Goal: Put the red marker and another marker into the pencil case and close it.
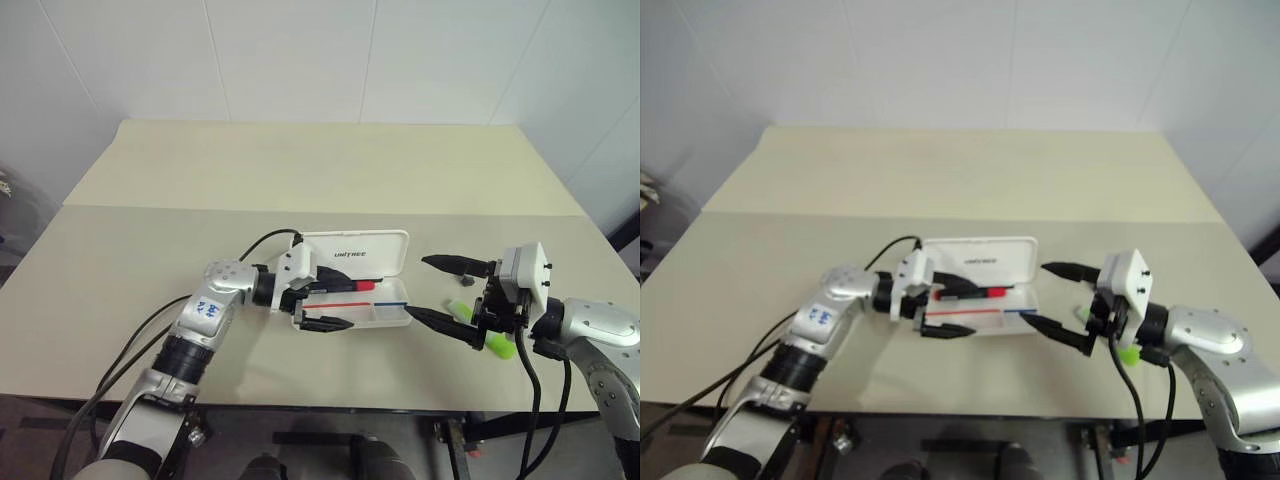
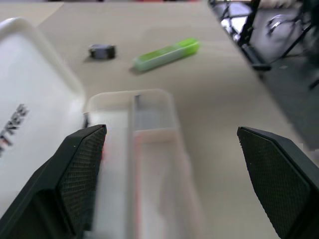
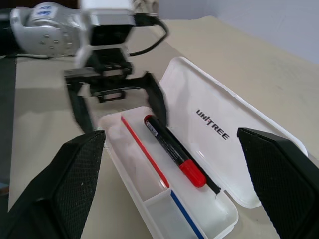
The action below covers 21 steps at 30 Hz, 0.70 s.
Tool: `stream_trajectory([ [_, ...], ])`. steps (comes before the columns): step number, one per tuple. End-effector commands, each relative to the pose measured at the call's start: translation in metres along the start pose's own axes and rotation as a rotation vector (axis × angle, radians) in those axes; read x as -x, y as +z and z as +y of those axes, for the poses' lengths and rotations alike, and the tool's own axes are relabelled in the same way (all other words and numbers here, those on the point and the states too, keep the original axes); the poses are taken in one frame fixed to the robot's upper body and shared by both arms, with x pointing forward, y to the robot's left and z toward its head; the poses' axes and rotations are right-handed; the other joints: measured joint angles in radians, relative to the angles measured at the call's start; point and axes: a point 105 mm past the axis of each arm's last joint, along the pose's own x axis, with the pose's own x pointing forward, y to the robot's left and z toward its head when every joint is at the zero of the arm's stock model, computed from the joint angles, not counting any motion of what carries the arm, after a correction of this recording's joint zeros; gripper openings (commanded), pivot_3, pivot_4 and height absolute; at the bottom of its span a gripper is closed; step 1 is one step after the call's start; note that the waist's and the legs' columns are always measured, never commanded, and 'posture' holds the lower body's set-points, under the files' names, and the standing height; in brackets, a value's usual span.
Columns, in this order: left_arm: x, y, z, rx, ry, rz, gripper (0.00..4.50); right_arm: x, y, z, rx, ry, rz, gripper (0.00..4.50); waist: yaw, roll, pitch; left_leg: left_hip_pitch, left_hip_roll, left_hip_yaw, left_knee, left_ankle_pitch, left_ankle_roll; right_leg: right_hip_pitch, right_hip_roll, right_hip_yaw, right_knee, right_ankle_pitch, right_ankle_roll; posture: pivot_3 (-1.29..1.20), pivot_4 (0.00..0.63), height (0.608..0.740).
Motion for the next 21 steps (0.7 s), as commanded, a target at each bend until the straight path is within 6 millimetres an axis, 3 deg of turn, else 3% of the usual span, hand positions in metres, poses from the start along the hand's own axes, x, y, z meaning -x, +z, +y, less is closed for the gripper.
stream_trajectory([
  [1, 0.023, 0.016, -0.006, -0.032, 0.014, -0.058, 4.47, 0.019, -0.009, -0.026, -0.051, -0.152, 0.007, 4.50, 0.001, 0.000, 0.000, 0.000, 0.000, 0.000, 0.000, 0.000, 0.000, 0.000, 0.000, 0.000, 0.000, 0.000, 0.000, 0.00, 0.150, 0.740],
  [6, 0.067, 0.015, -0.012, -0.015, 0.079, -0.039, 4.47, 0.047, -0.046, -0.048, -0.133, -0.307, 0.104, 4.50, 0.000, 0.000, 0.000, 0.001, 0.000, 0.000, 0.000, 0.000, 0.000, 0.000, 0.000, 0.000, 0.000, 0.000, -0.001, 0.00, 0.150, 0.740],
  [12, 0.111, 0.018, -0.021, -0.026, 0.142, -0.004, 4.47, 0.074, -0.084, -0.052, -0.206, -0.387, 0.193, 4.50, -0.001, 0.000, 0.000, 0.001, 0.000, 0.001, 0.000, 0.000, 0.000, 0.000, 0.000, 0.000, 0.000, -0.001, -0.001, 0.00, 0.150, 0.740],
  [15, 0.121, 0.019, -0.019, -0.034, 0.173, 0.010, 4.47, 0.081, -0.097, -0.047, -0.219, -0.369, 0.235, 4.50, 0.000, 0.000, 0.000, 0.001, 0.000, 0.001, 0.000, 0.000, 0.000, 0.000, 0.000, 0.000, 0.000, -0.001, -0.001, 0.00, 0.150, 0.740],
  [21, 0.120, 0.024, -0.018, -0.043, 0.177, -0.002, 4.47, 0.087, -0.114, -0.041, -0.268, -0.346, 0.269, 4.50, -0.002, 0.000, 0.000, 0.002, 0.000, 0.002, 0.000, 0.000, 0.000, 0.001, 0.000, 0.001, 0.000, -0.001, -0.001, 0.00, 0.150, 0.740],
])
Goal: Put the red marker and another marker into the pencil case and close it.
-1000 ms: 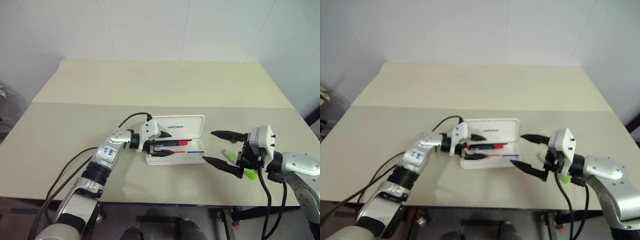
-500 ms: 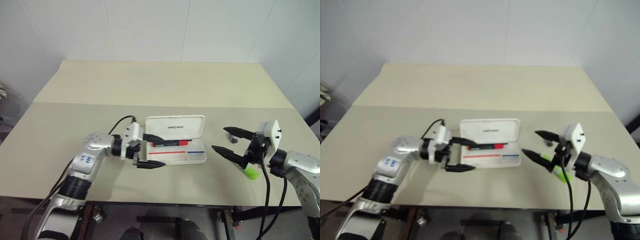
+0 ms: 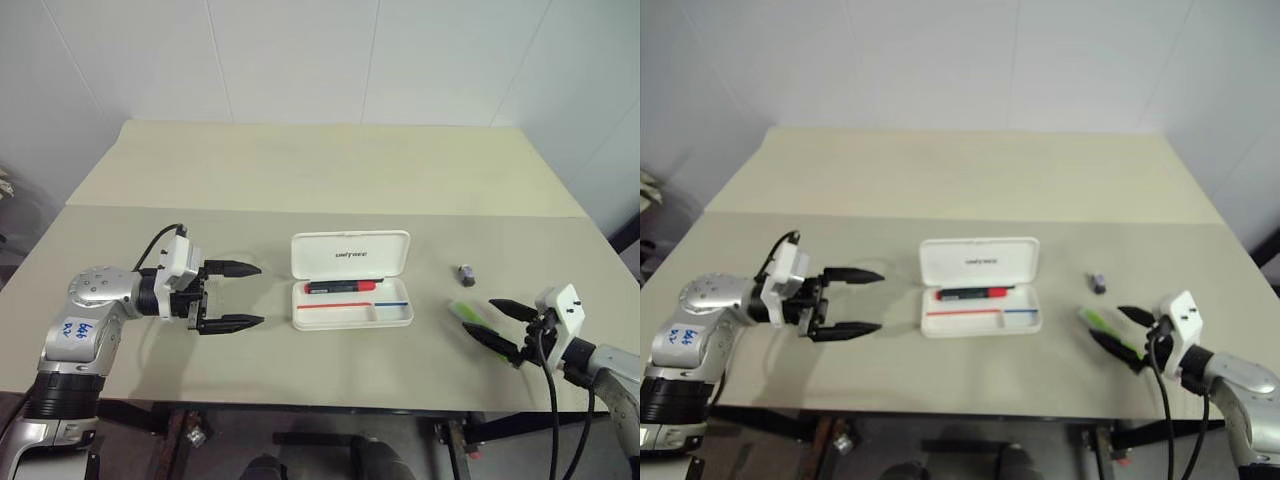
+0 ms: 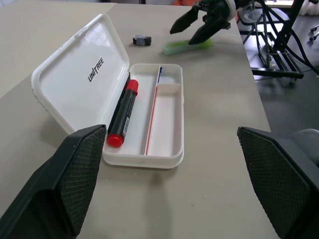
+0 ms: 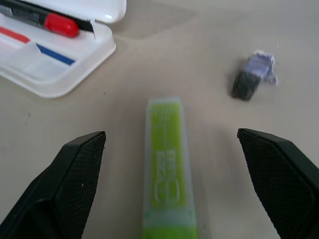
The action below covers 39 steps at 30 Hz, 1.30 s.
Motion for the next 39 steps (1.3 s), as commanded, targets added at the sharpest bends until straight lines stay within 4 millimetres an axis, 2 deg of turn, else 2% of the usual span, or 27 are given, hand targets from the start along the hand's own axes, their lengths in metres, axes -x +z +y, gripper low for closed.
stream_trajectory([
  [1, 0.001, 0.015, 0.000, -0.055, -0.001, -0.029, 4.47, 0.003, -0.003, 0.003, 0.010, 0.031, 0.009, 4.50, 0.000, 0.000, 0.000, 0.000, 0.000, 0.000, 0.000, 0.000, 0.000, 0.000, 0.000, 0.000, 0.000, 0.000, 0.000, 0.00, 0.150, 0.740],
  [2, 0.001, 0.016, 0.000, -0.056, -0.003, -0.030, 4.47, 0.003, -0.005, 0.004, 0.010, 0.039, 0.013, 4.50, 0.000, 0.000, 0.000, 0.000, 0.000, 0.000, 0.000, 0.000, 0.000, 0.000, 0.000, 0.000, 0.000, 0.000, 0.000, 0.00, 0.150, 0.740],
  [5, -0.001, 0.017, 0.001, -0.059, -0.005, -0.034, 4.50, 0.003, -0.008, 0.008, 0.011, 0.054, 0.019, 3.84, -0.002, 0.000, 0.000, 0.000, 0.000, 0.000, 0.000, 0.000, 0.000, 0.000, 0.000, 0.000, 0.000, 0.000, 0.000, 0.00, 0.150, 0.740],
  [12, -0.006, 0.020, 0.001, -0.061, -0.021, -0.046, 4.50, 0.003, -0.013, 0.010, 0.012, 0.054, 0.016, 1.33, -0.001, 0.000, 0.000, 0.001, 0.000, 0.000, 0.000, 0.000, 0.000, 0.000, 0.000, 0.000, 0.001, 0.000, 0.000, 0.00, 0.150, 0.740],
  [13, -0.006, 0.020, 0.001, -0.061, -0.022, -0.046, 4.50, 0.003, -0.013, 0.010, 0.013, 0.053, 0.014, 1.10, -0.001, 0.000, 0.000, 0.001, 0.000, 0.000, 0.000, 0.000, 0.000, 0.000, 0.000, 0.000, 0.001, 0.000, 0.000, 0.00, 0.150, 0.740],
  [20, -0.003, 0.020, 0.004, -0.066, -0.027, -0.037, 4.50, 0.001, -0.008, 0.006, 0.068, 0.035, -0.030, 1.11, -0.002, 0.000, 0.000, 0.001, 0.000, 0.000, 0.000, 0.000, 0.000, 0.000, 0.000, 0.000, 0.001, 0.000, 0.000, 0.00, 0.150, 0.740],
  [25, 0.009, 0.015, 0.009, -0.065, -0.014, -0.016, 4.50, -0.007, 0.025, 0.009, 0.190, 0.121, -0.084, 1.11, -0.008, 0.000, 0.000, 0.002, 0.000, 0.003, 0.000, 0.000, 0.000, 0.000, 0.001, 0.002, 0.002, 0.000, 0.000, 0.00, 0.150, 0.740],
  [32, 0.023, 0.001, 0.012, -0.070, 0.018, 0.023, 4.50, -0.040, 0.081, 0.063, 0.374, 0.442, -0.124, 1.11, -0.015, 0.001, 0.001, 0.002, 0.001, 0.001, 0.000, 0.000, 0.000, 0.000, 0.002, 0.001, 0.004, -0.001, -0.001, 0.00, 0.150, 0.740],
  [39, 0.028, -0.010, 0.004, -0.080, 0.008, 0.054, 4.50, -0.074, 0.107, 0.114, 0.491, 0.739, -0.132, 1.11, -0.015, 0.001, 0.001, 0.002, 0.001, 0.000, 0.000, 0.000, 0.000, -0.001, 0.001, 0.001, 0.004, -0.001, -0.001, 0.00, 0.150, 0.740],
])
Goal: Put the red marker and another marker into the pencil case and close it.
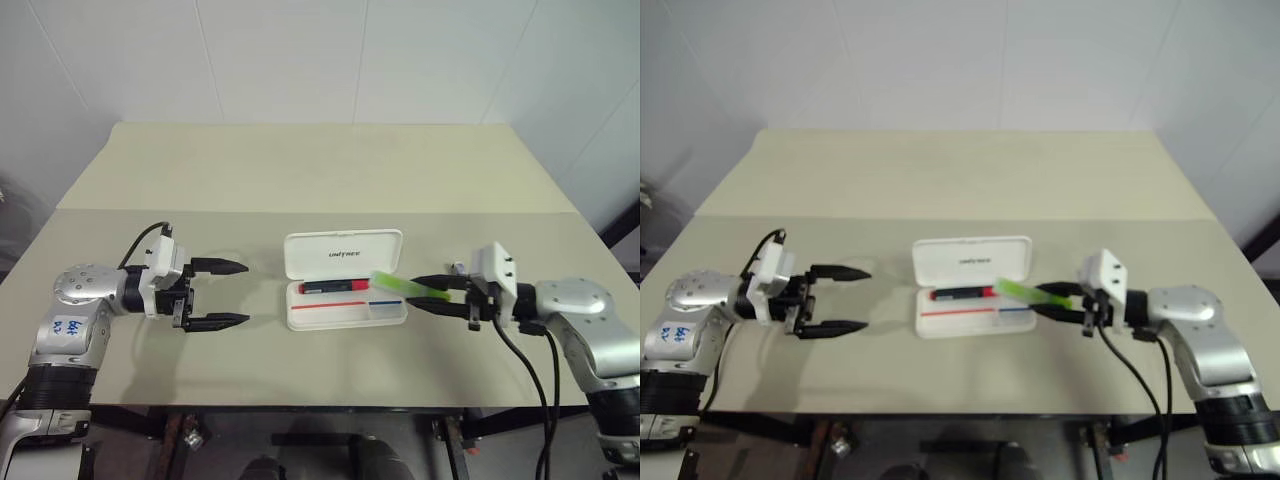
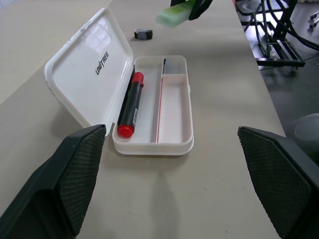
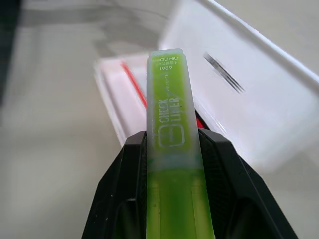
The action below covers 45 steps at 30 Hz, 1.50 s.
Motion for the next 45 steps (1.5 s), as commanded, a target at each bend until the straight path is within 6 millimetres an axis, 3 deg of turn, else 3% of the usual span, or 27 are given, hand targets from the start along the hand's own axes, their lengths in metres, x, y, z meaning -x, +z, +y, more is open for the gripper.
stream_trajectory([
  [1, 0.008, 0.000, -0.002, -0.028, 0.006, 0.028, 4.50, -0.020, 0.016, 0.005, 0.056, 0.125, -0.027, 1.11, 0.000, 0.000, 0.000, 0.000, 0.000, 0.000, 0.000, 0.000, 0.000, 0.000, 0.000, 0.000, 0.000, 0.000, 0.000, 0.00, 0.150, 0.740],
  [5, 0.007, -0.002, -0.008, -0.023, 0.002, 0.030, 4.50, -0.045, 0.023, 0.005, 0.085, 0.228, -0.039, 1.11, 0.000, 0.000, 0.000, -0.001, 0.001, 0.000, 0.000, 0.000, 0.000, -0.001, 0.000, -0.001, 0.000, 0.000, 0.000, 0.00, 0.150, 0.740],
  [10, 0.003, -0.003, -0.016, -0.016, -0.005, 0.031, 4.50, -0.068, 0.016, 0.003, 0.088, 0.312, -0.023, 1.11, 0.000, 0.000, 0.000, -0.002, 0.001, -0.001, -0.001, 0.000, -0.001, -0.002, -0.001, -0.002, 0.001, -0.001, -0.001, 0.00, 0.150, 0.740],
  [20, -0.004, 0.002, -0.024, -0.017, 0.010, 0.012, 4.50, -0.086, -0.008, -0.001, 0.056, 0.356, 0.017, 1.11, -0.007, 0.000, 0.000, -0.003, 0.001, -0.002, -0.002, -0.001, -0.001, -0.002, -0.001, -0.003, 0.003, -0.001, -0.001, 0.00, 0.150, 0.740],
  [38, -0.007, 0.003, -0.028, -0.008, 0.016, 0.009, 4.50, -0.110, -0.014, -0.004, 0.038, 0.363, 0.007, 1.11, -0.014, 0.000, 0.000, -0.002, 0.002, -0.002, -0.003, -0.001, -0.001, -0.003, -0.001, -0.003, 0.004, -0.001, -0.002, 0.00, 0.150, 0.740],
  [45, -0.006, 0.003, -0.027, -0.010, 0.017, 0.015, 4.50, -0.102, -0.016, -0.009, 0.055, 0.349, 0.022, 3.50, -0.014, 0.000, 0.000, -0.002, 0.002, -0.002, -0.003, -0.001, -0.001, -0.003, -0.001, -0.003, 0.004, -0.001, -0.002, 0.00, 0.150, 0.740],
])
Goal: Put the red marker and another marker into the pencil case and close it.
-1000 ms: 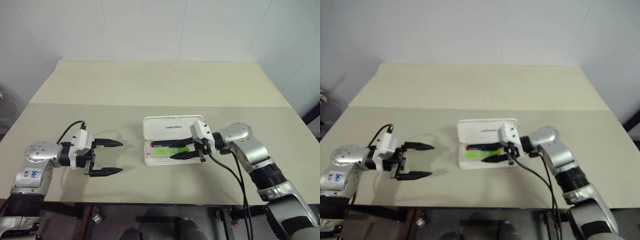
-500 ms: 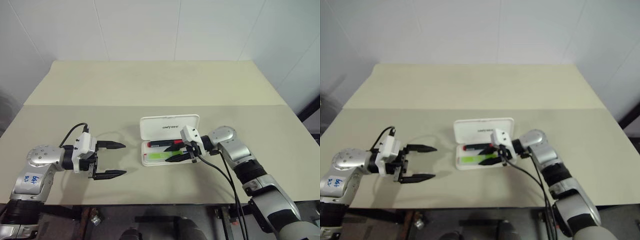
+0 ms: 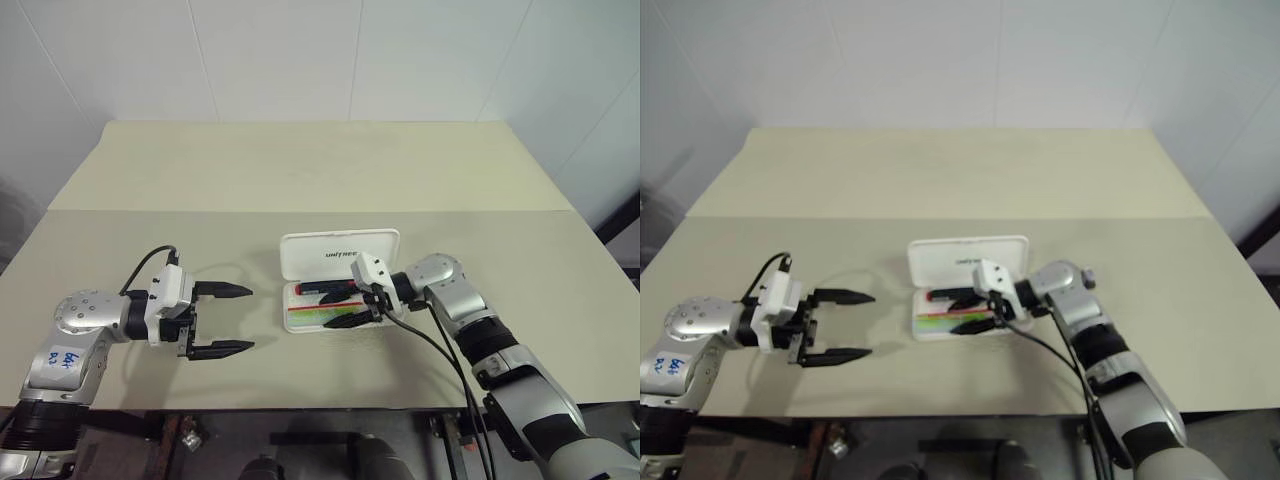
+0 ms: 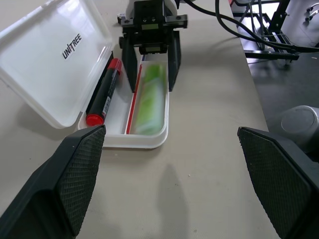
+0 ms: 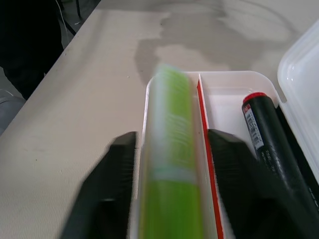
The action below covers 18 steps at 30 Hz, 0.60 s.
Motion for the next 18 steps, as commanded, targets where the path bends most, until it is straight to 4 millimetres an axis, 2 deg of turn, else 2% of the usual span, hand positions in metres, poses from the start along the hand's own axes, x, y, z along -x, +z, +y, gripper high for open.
stream_trajectory([
  [1, 0.002, 0.010, 0.000, -0.036, 0.004, -0.021, 4.50, 0.012, 0.014, -0.007, 0.063, -0.022, -0.009, 3.89, 0.000, 0.000, 0.000, 0.000, 0.000, 0.000, 0.000, 0.000, 0.000, 0.000, 0.000, 0.000, 0.000, 0.000, 0.000, 0.00, 0.150, 0.740],
  [3, 0.001, 0.010, 0.001, -0.037, 0.001, -0.023, 4.50, 0.013, 0.019, -0.008, 0.079, -0.028, -0.022, 4.48, 0.000, 0.000, 0.000, 0.000, 0.000, 0.000, 0.000, 0.000, 0.000, 0.000, 0.000, 0.000, 0.000, 0.000, 0.000, 0.00, 0.150, 0.740],
  [7, -0.002, 0.010, 0.002, -0.041, -0.008, -0.028, 4.50, 0.017, 0.036, -0.007, 0.111, -0.047, -0.073, 4.48, 0.000, 0.000, 0.000, 0.000, 0.000, 0.000, 0.000, 0.000, 0.000, 0.000, 0.000, 0.000, 0.000, 0.000, 0.000, 0.00, 0.150, 0.740],
  [10, -0.005, 0.010, 0.002, -0.041, -0.017, -0.035, 4.50, 0.028, 0.054, -0.002, 0.111, -0.087, -0.149, 4.48, 0.002, 0.000, 0.000, 0.000, 0.000, 0.000, 0.000, 0.000, 0.000, 0.000, 0.000, 0.000, 0.000, 0.000, 0.000, 0.00, 0.150, 0.740],
  [14, -0.009, 0.012, 0.002, -0.037, -0.029, -0.050, 4.50, 0.044, 0.067, 0.015, 0.066, -0.134, -0.214, 4.48, 0.010, 0.000, 0.000, -0.001, 0.000, -0.002, -0.002, 0.000, 0.000, 0.000, -0.001, -0.002, -0.002, 0.000, 0.000, 0.00, 0.150, 0.740],
  [18, -0.015, 0.014, 0.002, -0.022, -0.032, -0.079, 4.50, 0.064, 0.072, 0.036, -0.019, -0.220, -0.258, 4.48, 0.025, 0.000, 0.000, -0.003, 0.000, -0.003, -0.002, 0.000, -0.001, 0.000, -0.001, -0.003, -0.005, 0.000, 0.000, 0.00, 0.150, 0.740],
])
